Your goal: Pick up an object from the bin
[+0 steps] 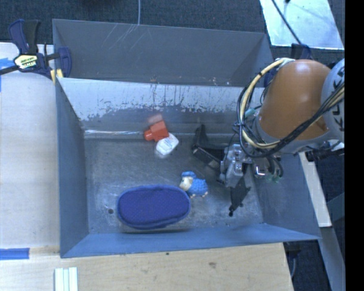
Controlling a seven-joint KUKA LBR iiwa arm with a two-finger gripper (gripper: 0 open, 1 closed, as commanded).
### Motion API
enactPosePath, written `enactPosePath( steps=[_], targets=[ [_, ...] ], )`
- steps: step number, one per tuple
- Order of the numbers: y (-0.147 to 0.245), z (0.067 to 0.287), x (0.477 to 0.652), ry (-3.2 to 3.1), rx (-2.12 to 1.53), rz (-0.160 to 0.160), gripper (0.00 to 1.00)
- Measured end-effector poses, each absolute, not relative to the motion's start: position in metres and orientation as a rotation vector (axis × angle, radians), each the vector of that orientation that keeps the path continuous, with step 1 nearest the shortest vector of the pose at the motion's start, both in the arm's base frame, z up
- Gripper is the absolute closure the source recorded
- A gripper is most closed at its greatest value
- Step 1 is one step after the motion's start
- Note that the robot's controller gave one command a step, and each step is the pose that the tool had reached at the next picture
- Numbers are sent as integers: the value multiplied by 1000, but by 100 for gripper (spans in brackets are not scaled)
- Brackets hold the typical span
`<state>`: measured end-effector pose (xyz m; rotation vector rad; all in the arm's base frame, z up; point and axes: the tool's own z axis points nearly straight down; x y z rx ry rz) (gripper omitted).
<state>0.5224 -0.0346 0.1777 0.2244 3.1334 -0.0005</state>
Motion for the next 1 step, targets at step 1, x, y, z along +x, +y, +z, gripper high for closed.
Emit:
enactPosePath(
  steps=[1],
  targets=[
    [-37, 165, 517, 3121, 361, 0, 100]
  ],
)
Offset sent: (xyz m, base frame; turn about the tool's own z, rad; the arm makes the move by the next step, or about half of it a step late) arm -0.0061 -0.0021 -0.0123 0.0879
